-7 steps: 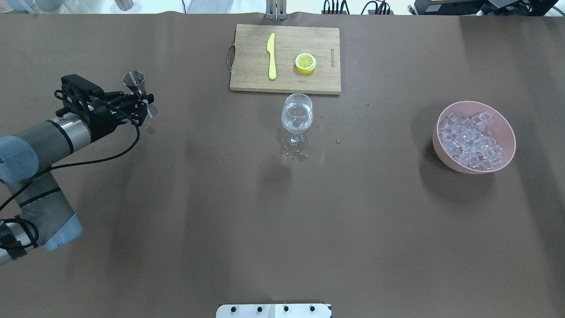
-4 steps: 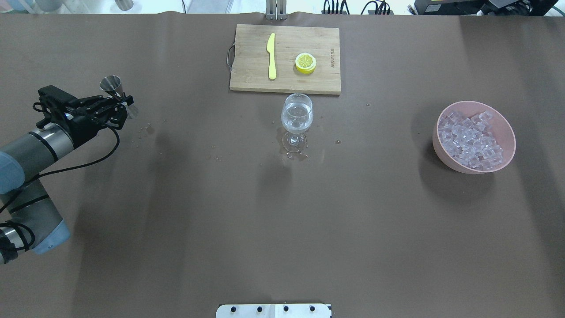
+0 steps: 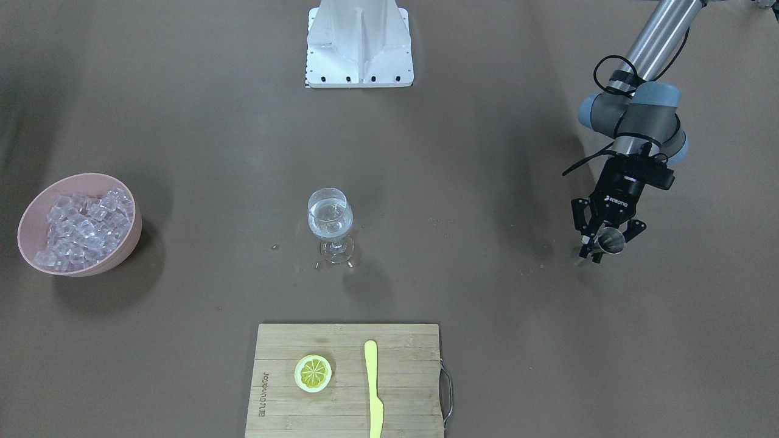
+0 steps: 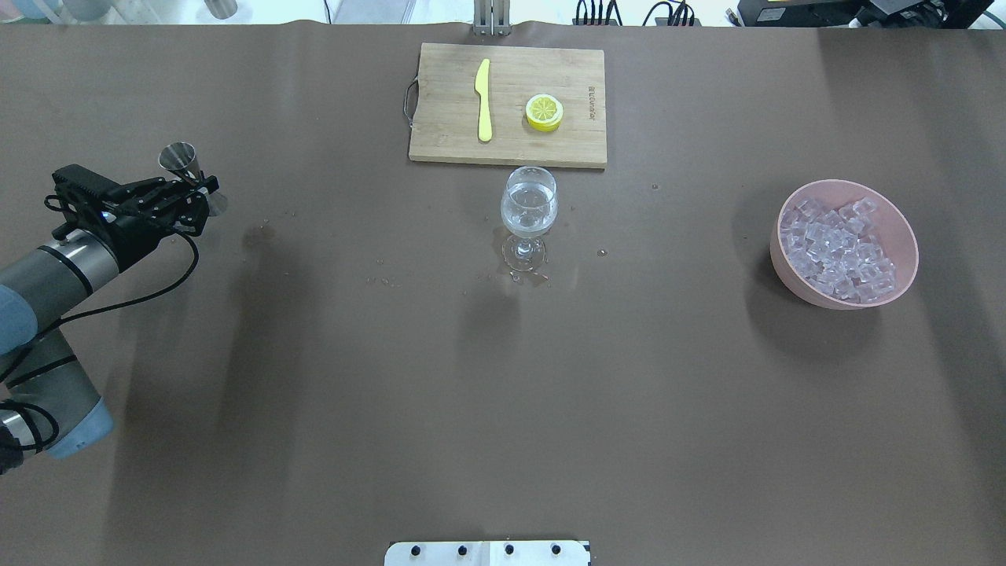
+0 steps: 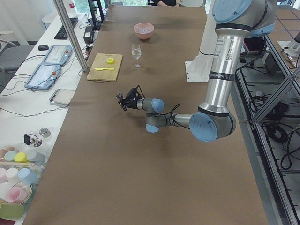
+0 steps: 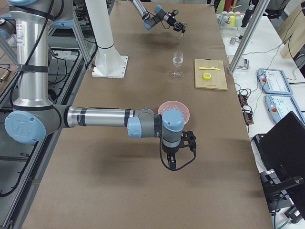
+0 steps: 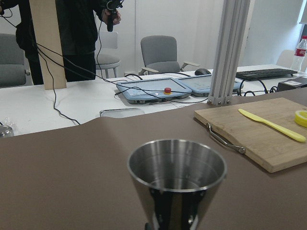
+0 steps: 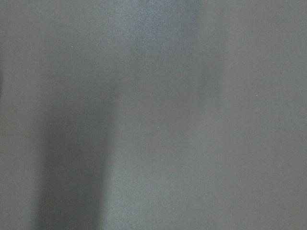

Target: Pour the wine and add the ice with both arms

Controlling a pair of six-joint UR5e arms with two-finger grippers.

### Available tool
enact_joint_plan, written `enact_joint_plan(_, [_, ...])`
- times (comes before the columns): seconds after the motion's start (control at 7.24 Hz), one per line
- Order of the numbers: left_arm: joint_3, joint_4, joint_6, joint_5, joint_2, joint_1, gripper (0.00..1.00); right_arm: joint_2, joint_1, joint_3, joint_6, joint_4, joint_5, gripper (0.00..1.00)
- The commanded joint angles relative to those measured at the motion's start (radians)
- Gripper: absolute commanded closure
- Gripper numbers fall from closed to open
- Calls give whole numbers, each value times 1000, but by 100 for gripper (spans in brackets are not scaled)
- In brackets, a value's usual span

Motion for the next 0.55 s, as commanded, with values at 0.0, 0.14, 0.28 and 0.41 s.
enact_joint_plan(0.0, [3, 15, 0, -1, -2, 7, 100, 0, 0, 2, 1, 0, 0, 0])
enact_joint_plan(0.14, [3, 24, 0, -1, -5, 9, 100, 0, 0, 2, 1, 0, 0, 0])
enact_joint_plan(0.28, [3, 29, 0, -4, -9, 9, 95, 0, 0, 2, 1, 0, 0, 0])
enact_joint_plan(0.41, [3, 29, 0, -5, -7, 9, 76, 0, 0, 0, 1, 0, 0, 0])
